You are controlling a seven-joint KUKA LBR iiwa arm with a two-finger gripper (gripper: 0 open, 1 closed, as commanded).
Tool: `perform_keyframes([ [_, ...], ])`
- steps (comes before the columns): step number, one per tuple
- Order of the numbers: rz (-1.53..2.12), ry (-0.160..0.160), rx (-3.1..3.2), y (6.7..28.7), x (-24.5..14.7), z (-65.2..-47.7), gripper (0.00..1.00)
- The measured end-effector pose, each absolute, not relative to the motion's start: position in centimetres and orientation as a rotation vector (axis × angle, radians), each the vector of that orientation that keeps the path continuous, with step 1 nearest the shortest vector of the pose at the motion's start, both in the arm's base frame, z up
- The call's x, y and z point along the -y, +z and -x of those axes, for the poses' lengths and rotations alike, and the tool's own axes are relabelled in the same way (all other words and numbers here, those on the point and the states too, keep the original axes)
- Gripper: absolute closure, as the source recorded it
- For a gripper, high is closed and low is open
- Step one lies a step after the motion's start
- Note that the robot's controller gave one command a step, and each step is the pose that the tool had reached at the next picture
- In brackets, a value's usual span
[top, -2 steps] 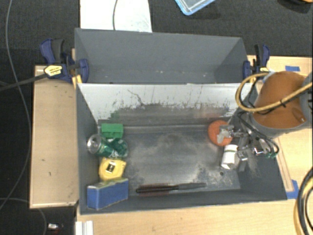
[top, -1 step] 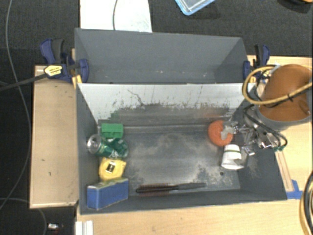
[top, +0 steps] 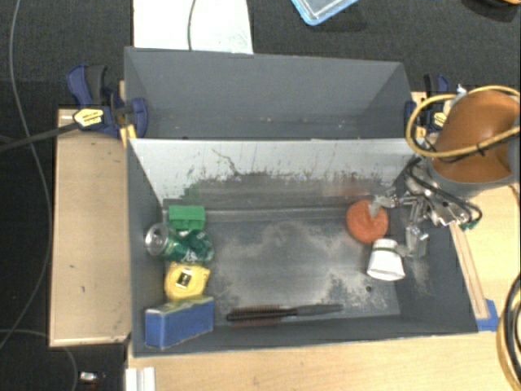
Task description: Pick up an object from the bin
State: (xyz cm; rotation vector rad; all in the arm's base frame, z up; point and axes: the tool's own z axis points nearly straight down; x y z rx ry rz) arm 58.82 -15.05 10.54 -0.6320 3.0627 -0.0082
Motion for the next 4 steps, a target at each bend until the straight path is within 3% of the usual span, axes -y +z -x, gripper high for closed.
perform_keyframes([
  [1,1.162,0.001,-2.903,8.3,14.6,-57.7,0.00],
  [2,1.018,-0.017,-2.946,7.4,14.8,-54.7,1.00],
  [4,1.019,-0.018,-2.942,7.8,14.8,-54.8,1.00],
])
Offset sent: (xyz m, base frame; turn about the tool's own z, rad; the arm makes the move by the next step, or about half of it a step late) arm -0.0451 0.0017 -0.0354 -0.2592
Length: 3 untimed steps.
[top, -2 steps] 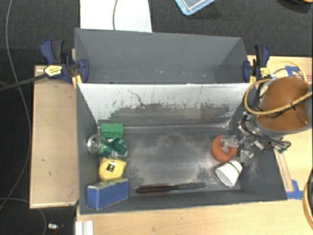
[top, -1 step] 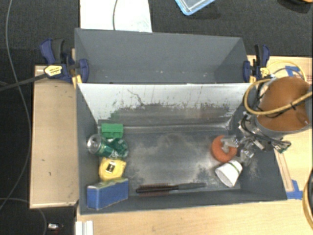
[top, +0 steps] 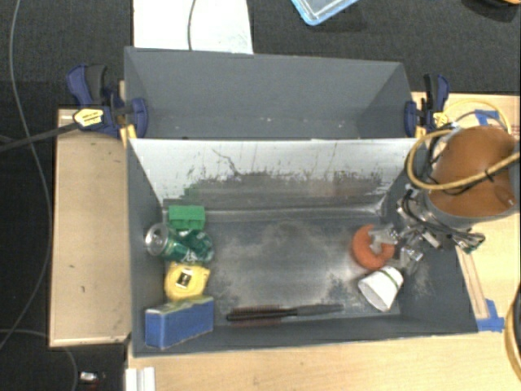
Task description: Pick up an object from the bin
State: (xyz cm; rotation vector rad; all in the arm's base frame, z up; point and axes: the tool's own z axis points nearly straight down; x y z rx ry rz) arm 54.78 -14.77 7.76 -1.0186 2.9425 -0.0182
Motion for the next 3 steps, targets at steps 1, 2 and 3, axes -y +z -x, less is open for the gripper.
perform_keyframes([
  [1,1.017,-0.008,-2.953,11.0,14.7,-54.5,1.00],
  [2,1.012,-0.019,-2.944,13.6,14.8,-54.8,1.00],
  [3,1.011,-0.019,-2.943,14.1,14.7,-54.8,1.00],
])
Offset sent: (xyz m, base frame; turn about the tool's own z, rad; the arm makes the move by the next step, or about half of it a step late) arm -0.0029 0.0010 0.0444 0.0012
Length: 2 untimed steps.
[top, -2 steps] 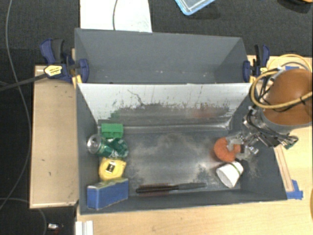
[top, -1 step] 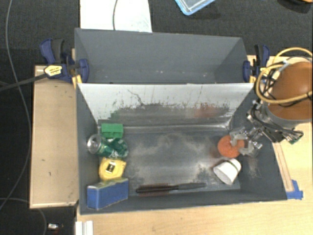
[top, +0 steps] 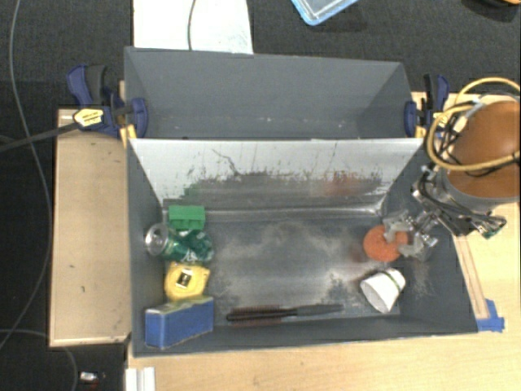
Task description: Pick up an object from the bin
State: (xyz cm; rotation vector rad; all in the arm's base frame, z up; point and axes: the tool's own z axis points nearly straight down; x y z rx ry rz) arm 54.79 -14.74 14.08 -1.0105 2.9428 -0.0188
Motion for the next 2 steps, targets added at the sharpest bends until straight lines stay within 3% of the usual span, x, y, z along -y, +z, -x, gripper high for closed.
perform_keyframes([
  [1,1.008,-0.013,-2.948,15.6,14.7,-54.7,1.00],
  [2,1.007,-0.013,-2.948,18.4,14.7,-54.7,1.00],
])
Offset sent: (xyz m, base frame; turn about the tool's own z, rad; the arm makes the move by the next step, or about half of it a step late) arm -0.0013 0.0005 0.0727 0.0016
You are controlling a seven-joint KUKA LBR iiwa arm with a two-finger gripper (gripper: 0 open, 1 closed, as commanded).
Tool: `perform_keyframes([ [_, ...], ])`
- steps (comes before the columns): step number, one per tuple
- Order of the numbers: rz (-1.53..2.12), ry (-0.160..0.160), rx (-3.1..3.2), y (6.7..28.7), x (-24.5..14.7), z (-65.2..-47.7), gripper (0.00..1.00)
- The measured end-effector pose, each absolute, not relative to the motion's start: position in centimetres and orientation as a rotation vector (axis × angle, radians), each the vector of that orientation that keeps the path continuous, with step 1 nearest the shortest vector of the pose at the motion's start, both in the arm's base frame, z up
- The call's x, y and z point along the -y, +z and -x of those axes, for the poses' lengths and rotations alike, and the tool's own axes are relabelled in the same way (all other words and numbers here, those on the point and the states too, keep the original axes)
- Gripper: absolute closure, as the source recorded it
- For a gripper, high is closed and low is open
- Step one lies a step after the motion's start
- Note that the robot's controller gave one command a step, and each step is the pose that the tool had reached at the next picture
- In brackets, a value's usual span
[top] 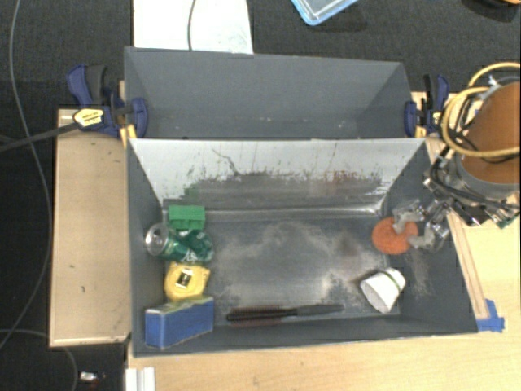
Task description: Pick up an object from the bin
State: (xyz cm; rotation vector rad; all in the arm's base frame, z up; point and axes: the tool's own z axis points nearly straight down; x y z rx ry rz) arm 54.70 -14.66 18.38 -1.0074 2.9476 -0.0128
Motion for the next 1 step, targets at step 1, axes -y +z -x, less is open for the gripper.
perform_keyframes([
  [1,1.006,-0.016,-2.945,21.13,14.68,-54.77,1.00],
])
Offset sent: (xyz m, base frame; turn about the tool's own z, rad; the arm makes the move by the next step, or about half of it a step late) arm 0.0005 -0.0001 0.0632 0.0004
